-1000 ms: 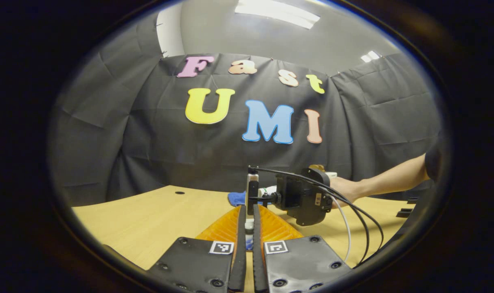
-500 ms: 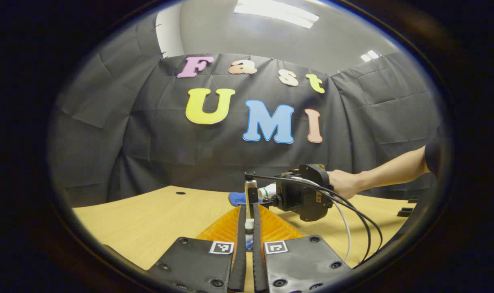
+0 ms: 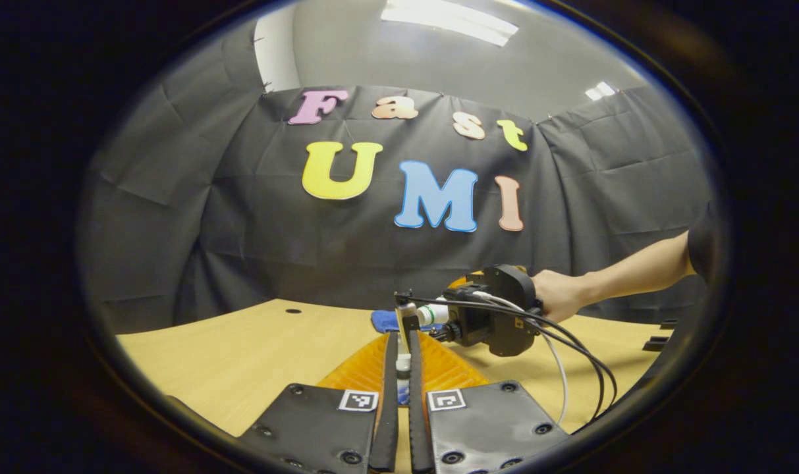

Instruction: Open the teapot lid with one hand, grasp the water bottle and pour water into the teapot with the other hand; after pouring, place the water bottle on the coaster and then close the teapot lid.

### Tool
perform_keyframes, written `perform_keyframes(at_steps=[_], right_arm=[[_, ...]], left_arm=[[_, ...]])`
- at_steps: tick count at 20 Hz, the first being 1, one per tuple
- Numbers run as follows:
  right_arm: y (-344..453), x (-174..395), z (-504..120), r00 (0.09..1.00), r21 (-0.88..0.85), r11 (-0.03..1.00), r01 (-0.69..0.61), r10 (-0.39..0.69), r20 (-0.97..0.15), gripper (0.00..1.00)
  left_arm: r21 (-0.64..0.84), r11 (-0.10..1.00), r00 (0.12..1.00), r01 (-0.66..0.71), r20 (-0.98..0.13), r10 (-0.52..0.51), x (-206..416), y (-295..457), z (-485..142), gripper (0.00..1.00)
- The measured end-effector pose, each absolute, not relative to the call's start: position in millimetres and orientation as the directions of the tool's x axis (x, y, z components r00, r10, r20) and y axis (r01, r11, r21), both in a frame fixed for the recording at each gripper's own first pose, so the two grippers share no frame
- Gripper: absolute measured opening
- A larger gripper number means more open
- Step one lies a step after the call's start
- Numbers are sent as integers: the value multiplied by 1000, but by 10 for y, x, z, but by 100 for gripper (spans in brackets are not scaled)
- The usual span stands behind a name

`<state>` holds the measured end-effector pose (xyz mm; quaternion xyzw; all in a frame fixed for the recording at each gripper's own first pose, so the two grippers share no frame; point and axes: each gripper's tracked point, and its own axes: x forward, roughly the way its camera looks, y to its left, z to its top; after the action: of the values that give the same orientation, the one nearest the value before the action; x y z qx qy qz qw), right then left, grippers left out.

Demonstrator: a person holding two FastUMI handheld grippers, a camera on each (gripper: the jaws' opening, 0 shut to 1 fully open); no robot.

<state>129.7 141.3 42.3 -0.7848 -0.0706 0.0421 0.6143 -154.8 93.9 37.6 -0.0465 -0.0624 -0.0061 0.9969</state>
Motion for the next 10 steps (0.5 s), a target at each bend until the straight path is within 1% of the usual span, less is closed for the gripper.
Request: perform_keyframes(at_steps=[10], right_arm=[[1470,1339,502,982,-949,-298,103,181,50,71]], left_arm=[[-90,996,992,19,123,-8,-1548,929,383,13]])
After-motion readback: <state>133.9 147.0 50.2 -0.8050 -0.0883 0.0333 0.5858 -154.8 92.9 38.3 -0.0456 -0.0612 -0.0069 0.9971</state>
